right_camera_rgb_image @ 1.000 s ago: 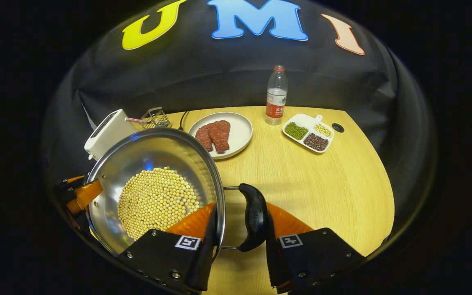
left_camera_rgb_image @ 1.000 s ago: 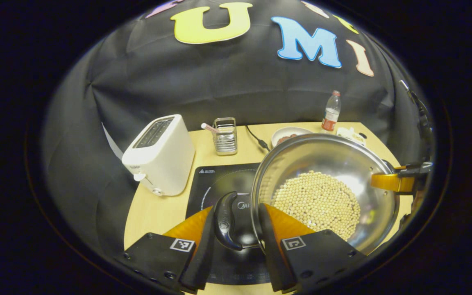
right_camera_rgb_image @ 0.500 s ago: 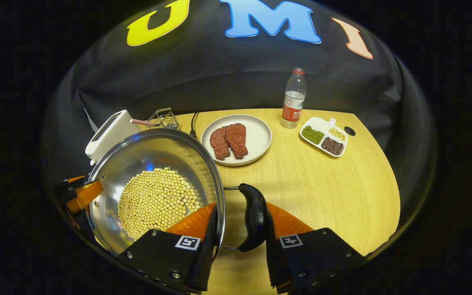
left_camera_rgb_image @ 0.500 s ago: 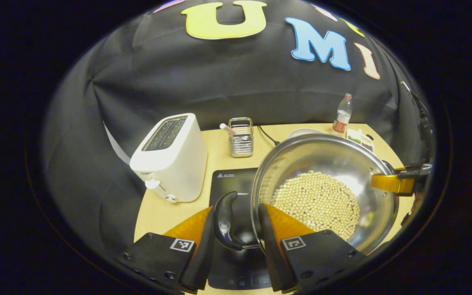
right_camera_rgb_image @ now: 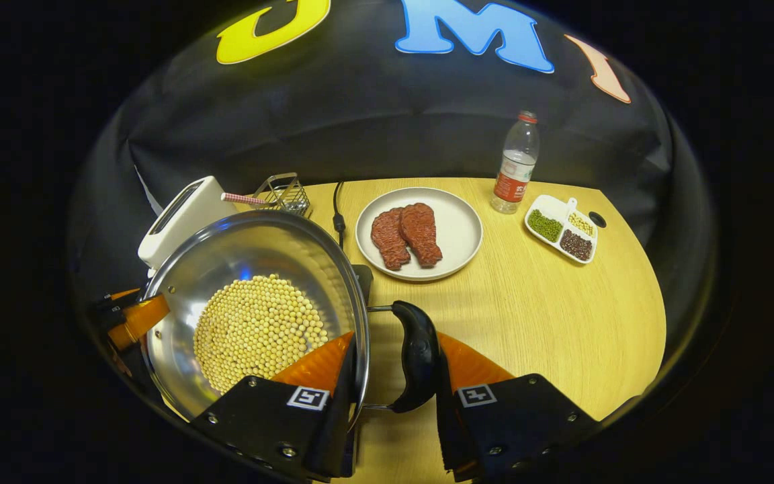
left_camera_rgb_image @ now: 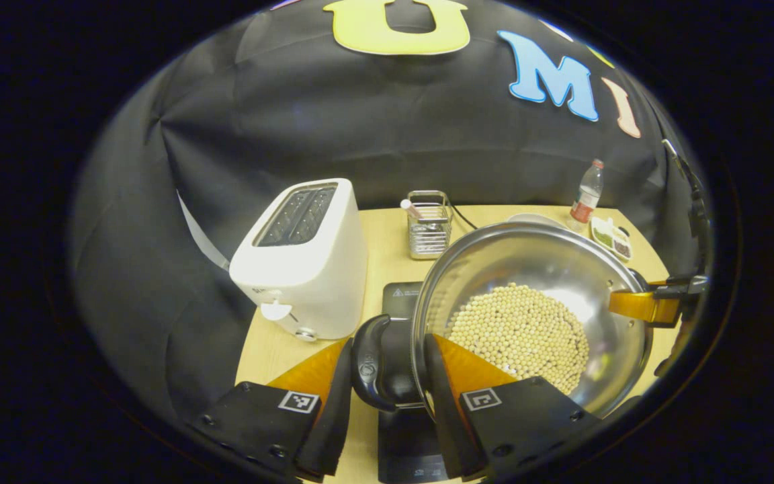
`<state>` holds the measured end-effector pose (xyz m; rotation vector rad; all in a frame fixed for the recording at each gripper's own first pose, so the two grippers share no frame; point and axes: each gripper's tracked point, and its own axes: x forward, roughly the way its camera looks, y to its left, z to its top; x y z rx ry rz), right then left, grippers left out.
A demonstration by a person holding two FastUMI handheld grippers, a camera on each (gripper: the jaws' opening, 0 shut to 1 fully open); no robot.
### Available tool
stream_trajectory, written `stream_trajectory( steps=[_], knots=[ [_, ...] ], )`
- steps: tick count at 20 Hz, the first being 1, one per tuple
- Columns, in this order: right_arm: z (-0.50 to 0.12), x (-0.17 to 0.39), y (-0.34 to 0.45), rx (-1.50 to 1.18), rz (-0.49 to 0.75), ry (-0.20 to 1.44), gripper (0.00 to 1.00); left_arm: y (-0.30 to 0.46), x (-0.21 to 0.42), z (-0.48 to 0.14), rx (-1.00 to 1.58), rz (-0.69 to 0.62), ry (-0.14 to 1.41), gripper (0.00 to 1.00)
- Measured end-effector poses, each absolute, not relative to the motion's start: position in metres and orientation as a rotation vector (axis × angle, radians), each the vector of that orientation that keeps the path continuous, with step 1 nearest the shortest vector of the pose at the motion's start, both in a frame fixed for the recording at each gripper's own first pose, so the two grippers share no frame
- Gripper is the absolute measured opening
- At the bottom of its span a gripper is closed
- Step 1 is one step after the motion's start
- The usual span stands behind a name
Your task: First push the handle of the pot to place it horizontally, then grasp the pot with both hands and set it on the induction cooktop.
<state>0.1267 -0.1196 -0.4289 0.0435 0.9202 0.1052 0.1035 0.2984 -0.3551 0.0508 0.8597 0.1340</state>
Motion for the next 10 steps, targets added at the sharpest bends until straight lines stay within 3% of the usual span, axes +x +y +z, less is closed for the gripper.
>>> stream_trajectory(
  steps=[10],
  knots=[
    [-0.427,0.125,-0.117,0.053,0.094,0.931,0.55,0.313,0.117,-0.376,0.051,0.119,0.863,0.63]
  ],
)
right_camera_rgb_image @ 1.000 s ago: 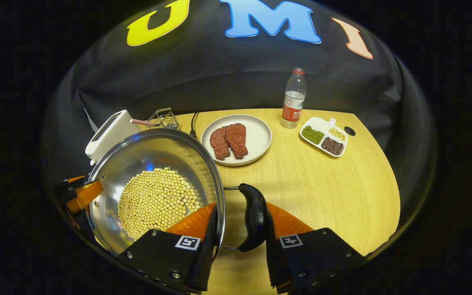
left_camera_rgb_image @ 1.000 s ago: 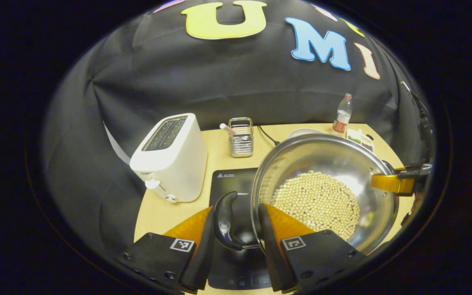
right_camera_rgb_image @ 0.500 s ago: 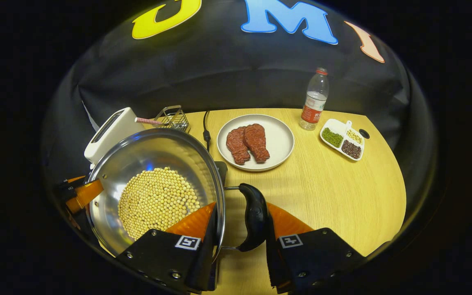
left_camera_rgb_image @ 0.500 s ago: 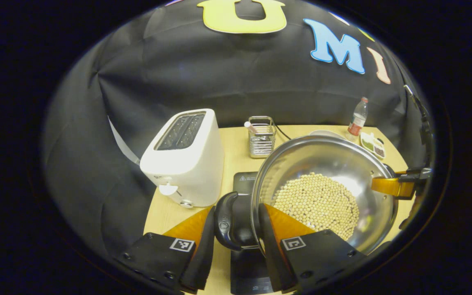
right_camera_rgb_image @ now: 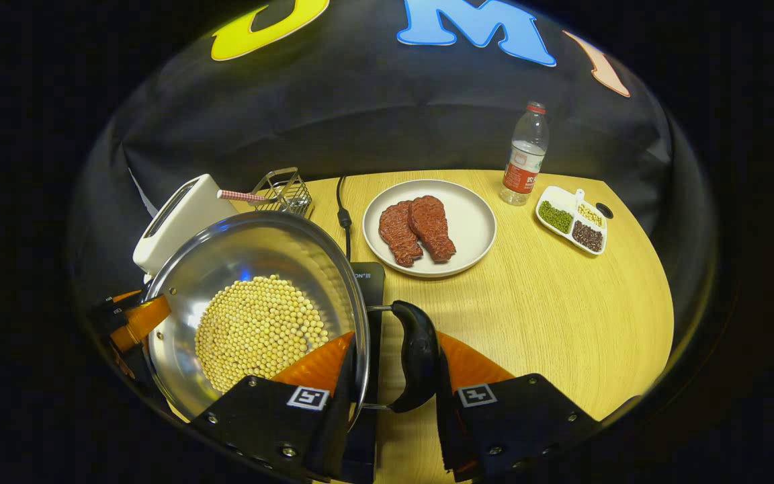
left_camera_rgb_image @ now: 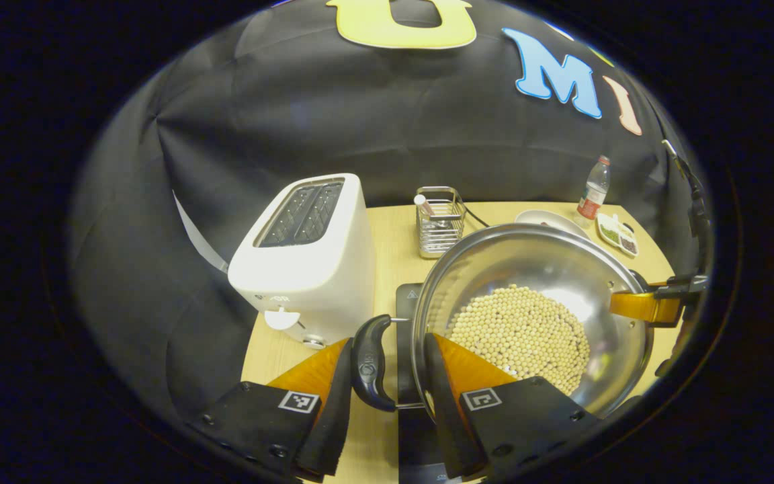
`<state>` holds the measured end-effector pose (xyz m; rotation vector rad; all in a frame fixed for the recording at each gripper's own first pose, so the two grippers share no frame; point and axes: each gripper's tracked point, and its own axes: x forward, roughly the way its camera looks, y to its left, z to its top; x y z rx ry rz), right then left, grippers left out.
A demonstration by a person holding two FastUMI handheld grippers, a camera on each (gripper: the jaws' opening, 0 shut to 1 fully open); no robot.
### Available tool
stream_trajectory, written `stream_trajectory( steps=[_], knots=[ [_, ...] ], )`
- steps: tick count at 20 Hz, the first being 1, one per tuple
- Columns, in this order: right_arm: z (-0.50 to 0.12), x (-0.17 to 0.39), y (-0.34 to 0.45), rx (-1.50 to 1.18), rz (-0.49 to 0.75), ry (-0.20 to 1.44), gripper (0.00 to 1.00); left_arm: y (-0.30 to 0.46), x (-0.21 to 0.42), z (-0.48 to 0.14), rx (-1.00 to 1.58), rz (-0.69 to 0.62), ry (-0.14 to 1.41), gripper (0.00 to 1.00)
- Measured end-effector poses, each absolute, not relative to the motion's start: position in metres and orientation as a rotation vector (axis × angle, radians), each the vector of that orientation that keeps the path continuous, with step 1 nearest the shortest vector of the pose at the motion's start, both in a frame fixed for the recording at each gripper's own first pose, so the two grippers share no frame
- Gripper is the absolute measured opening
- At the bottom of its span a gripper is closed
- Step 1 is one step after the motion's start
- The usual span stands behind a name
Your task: First push the handle of the pot to place it horizontally, then grasp the pot with both hands and set it on the induction cooktop.
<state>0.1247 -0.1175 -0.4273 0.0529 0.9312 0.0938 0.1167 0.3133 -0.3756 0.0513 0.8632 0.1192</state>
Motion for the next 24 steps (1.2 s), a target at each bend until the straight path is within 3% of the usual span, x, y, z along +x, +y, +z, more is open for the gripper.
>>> stream_trajectory(
  steps=[4,6,9,10,15,16,17,18,21,22,23,24],
  knots=[
    [-0.423,0.125,-0.117,0.047,0.096,0.932,0.55,0.322,0.119,-0.391,0.027,0.114,0.878,0.60],
    [-0.421,0.124,-0.116,0.050,0.096,0.935,0.55,0.324,0.121,-0.399,0.017,0.108,0.885,0.63],
    [-0.421,0.120,-0.116,0.044,0.092,0.931,0.55,0.325,0.120,-0.404,0.008,0.109,0.885,0.60],
    [-0.421,0.118,-0.116,0.045,0.090,0.929,0.55,0.326,0.117,-0.401,0.009,0.109,0.883,0.63],
    [-0.423,0.117,-0.114,0.059,0.078,0.909,0.55,0.332,0.115,-0.397,0.013,0.105,0.847,0.62],
    [-0.423,0.117,-0.114,0.059,0.081,0.908,0.49,0.330,0.113,-0.395,0.023,0.105,0.841,0.66],
    [-0.423,0.118,-0.114,0.063,0.084,0.905,0.49,0.330,0.114,-0.394,0.028,0.108,0.834,0.63],
    [-0.422,0.119,-0.114,0.062,0.090,0.901,0.55,0.329,0.111,-0.392,0.024,0.112,0.831,0.65],
    [-0.412,0.117,-0.115,0.084,0.123,0.888,0.59,0.335,0.109,-0.378,0.004,0.145,0.793,0.74],
    [-0.406,0.118,-0.119,0.081,0.123,0.863,0.55,0.338,0.107,-0.368,0.001,0.159,0.773,0.78],
    [-0.395,0.119,-0.121,0.081,0.135,0.827,0.70,0.341,0.106,-0.356,-0.008,0.176,0.749,0.84],
    [-0.383,0.120,-0.125,0.070,0.142,0.791,0.75,0.339,0.102,-0.342,-0.020,0.191,0.723,0.84]
  ],
)
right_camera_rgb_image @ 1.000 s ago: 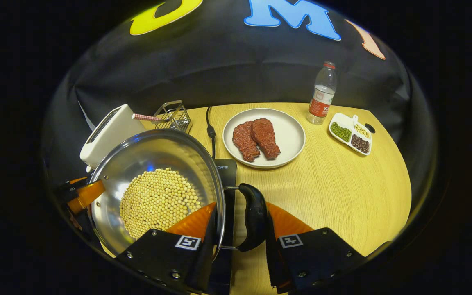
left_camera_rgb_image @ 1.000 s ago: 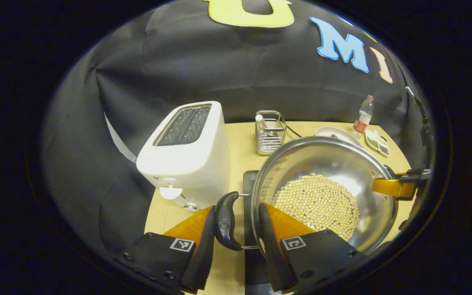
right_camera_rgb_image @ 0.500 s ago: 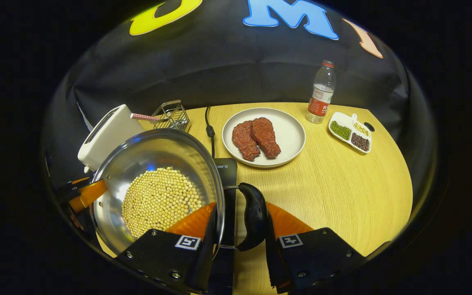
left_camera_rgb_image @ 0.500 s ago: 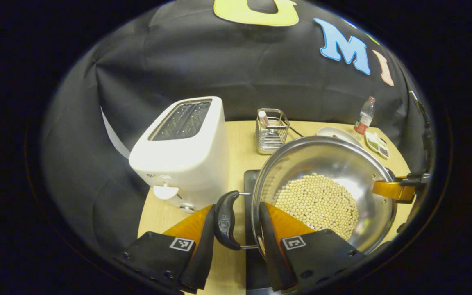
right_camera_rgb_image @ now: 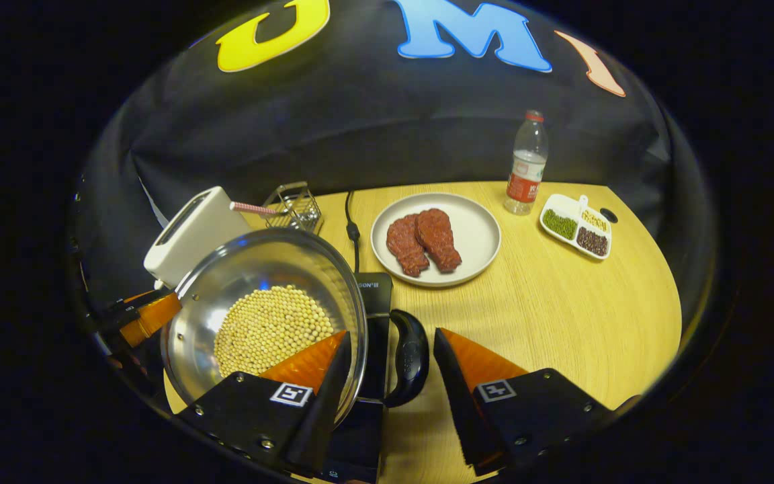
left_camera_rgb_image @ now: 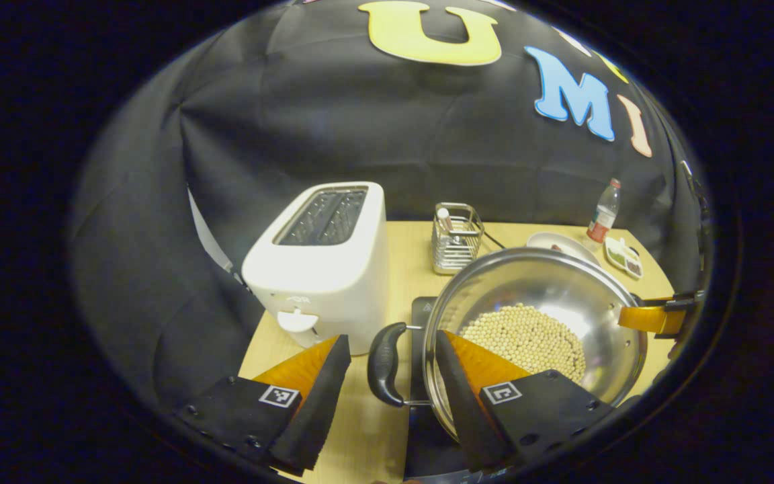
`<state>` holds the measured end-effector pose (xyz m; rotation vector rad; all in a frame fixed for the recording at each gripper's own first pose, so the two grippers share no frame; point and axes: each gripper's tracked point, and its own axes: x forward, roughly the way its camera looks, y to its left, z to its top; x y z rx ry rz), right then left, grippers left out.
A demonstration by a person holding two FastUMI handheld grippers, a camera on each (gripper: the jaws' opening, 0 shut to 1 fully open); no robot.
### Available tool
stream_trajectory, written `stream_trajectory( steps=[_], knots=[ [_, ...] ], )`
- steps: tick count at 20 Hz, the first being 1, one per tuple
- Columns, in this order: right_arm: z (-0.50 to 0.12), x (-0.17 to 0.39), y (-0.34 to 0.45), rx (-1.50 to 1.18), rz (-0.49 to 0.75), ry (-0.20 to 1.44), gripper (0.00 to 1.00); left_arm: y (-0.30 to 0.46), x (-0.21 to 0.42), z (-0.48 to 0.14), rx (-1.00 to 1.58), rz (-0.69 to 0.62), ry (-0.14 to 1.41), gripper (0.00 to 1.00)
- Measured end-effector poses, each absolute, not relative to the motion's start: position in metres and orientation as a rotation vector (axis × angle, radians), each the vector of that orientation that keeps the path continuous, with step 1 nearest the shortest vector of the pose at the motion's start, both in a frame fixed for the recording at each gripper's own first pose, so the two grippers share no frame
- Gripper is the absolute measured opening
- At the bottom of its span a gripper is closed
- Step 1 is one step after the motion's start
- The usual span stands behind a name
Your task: First push the handle of the pot to place it horizontally, then grasp the pot with both hands and set it on the induction cooktop.
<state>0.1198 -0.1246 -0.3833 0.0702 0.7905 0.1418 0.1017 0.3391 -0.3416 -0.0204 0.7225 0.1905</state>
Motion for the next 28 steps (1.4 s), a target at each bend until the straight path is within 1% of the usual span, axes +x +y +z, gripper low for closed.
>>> stream_trajectory(
  steps=[1,3,4,6,10,13,16,18,20,22,23,24,25,26,27,28],
  knots=[
    [-0.373,0.119,-0.128,0.058,0.153,0.753,0.81,0.338,0.097,-0.327,-0.031,0.207,0.693,0.84],
    [-0.348,0.112,-0.138,0.047,0.172,0.687,0.88,0.327,0.091,-0.298,-0.043,0.225,0.625,0.85],
    [-0.332,0.107,-0.145,0.045,0.179,0.655,0.90,0.319,0.089,-0.283,-0.039,0.234,0.592,0.86],
    [-0.301,0.096,-0.161,0.049,0.191,0.588,0.90,0.295,0.082,-0.252,-0.051,0.231,0.522,0.89],
    [-0.236,0.073,-0.200,0.049,0.195,0.439,0.90,0.226,0.062,-0.179,-0.066,0.202,0.408,0.88],
    [-0.188,0.055,-0.234,0.060,0.179,0.361,0.89,0.167,0.050,-0.140,-0.089,0.165,0.353,0.88],
    [-0.141,0.039,-0.263,0.076,0.170,0.272,0.90,0.113,0.045,-0.083,-0.083,0.134,0.255,0.89],
    [-0.114,0.032,-0.289,0.071,0.141,0.202,0.89,0.080,0.036,-0.049,-0.068,0.104,0.204,0.89],
    [-0.089,0.019,-0.304,0.066,0.126,0.152,0.98,0.049,0.028,-0.023,-0.057,0.090,0.152,0.98],
    [-0.069,0.008,-0.318,0.067,0.113,0.112,0.98,0.027,0.021,0.002,-0.051,0.078,0.100,0.96],
    [-0.060,0.004,-0.325,0.064,0.107,0.095,0.98,0.016,0.019,0.010,-0.055,0.070,0.078,0.99],
    [-0.051,-0.001,-0.332,0.059,0.103,0.078,0.90,0.009,0.017,0.019,-0.054,0.064,0.055,0.93],
    [-0.042,-0.005,-0.339,0.060,0.098,0.064,0.98,0.002,0.015,0.025,-0.052,0.061,0.038,0.93],
    [-0.038,-0.007,-0.342,0.065,0.096,0.052,0.98,-0.003,0.013,0.031,-0.048,0.061,0.025,0.96],
    [-0.034,-0.008,-0.344,0.067,0.093,0.041,0.98,-0.006,0.014,0.037,-0.045,0.064,0.012,0.94],
    [-0.029,-0.010,-0.348,0.067,0.089,0.031,0.98,-0.009,0.013,0.040,-0.044,0.065,0.002,0.94]
  ],
)
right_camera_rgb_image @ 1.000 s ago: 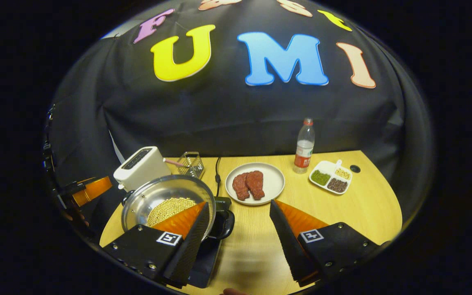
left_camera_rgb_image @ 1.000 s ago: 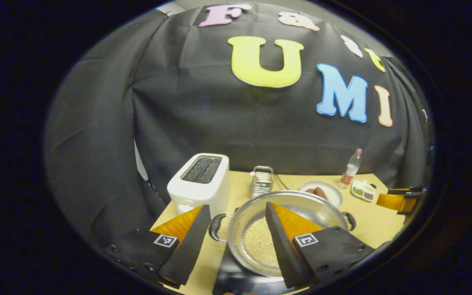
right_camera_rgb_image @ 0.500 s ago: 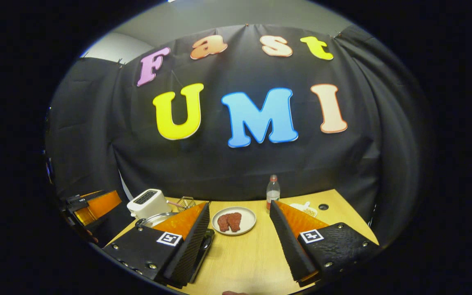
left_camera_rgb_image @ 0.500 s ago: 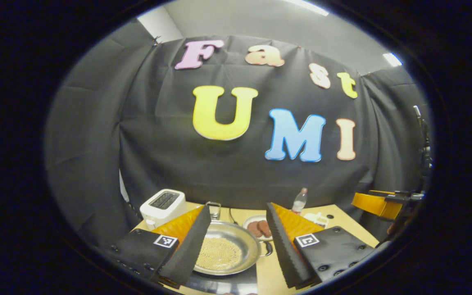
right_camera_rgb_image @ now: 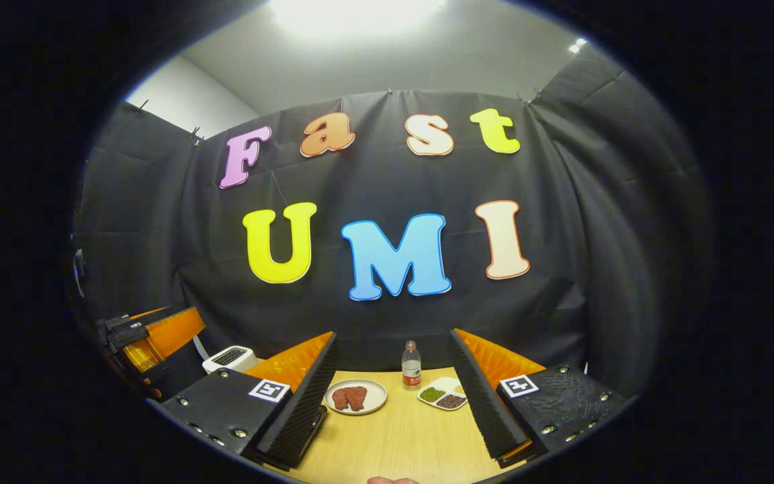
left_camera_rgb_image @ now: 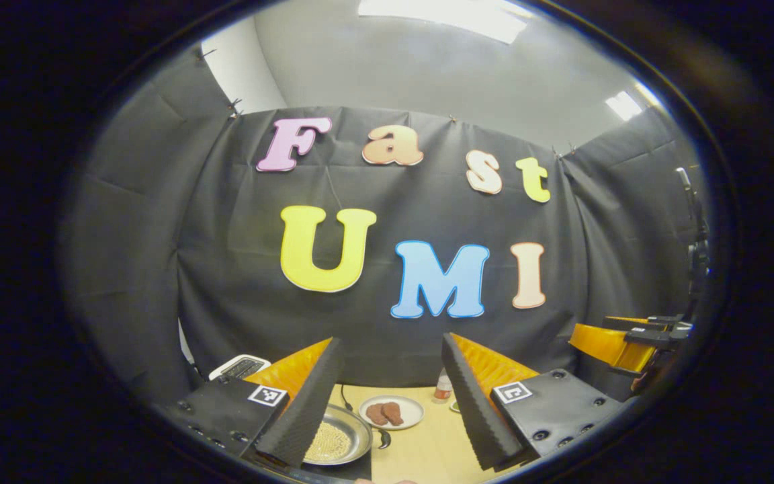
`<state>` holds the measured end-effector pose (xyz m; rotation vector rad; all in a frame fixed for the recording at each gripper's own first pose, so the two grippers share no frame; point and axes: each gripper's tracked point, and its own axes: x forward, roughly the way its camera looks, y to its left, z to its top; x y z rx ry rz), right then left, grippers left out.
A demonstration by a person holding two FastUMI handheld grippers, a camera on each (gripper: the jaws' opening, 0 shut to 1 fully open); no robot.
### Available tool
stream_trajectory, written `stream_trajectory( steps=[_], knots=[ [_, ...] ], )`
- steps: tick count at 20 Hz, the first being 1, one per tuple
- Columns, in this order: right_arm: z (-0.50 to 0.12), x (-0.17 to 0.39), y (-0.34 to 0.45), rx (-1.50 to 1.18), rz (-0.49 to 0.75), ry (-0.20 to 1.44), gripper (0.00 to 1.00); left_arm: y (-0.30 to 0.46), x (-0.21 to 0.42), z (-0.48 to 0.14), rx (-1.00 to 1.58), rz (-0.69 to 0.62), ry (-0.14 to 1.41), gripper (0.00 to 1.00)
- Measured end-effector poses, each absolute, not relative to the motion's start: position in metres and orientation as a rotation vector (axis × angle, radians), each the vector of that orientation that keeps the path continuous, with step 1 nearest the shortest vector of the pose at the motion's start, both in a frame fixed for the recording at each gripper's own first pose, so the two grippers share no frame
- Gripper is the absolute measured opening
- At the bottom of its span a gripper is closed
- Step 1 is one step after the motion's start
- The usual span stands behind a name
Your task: First push the handle of the pot to place it horizontally, then grasp the pot with both hands and set it on the induction cooktop.
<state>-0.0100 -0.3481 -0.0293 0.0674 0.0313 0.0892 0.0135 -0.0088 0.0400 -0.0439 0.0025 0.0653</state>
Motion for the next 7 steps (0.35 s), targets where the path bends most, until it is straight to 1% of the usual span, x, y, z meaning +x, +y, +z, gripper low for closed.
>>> stream_trajectory(
  steps=[7],
  knots=[
    [-0.0193,-0.0179,-0.3585,0.062,0.069,0.016,0.98,-0.0140,0.0098,0.0329,-0.040,0.064,0.012,0.93]
  ],
)
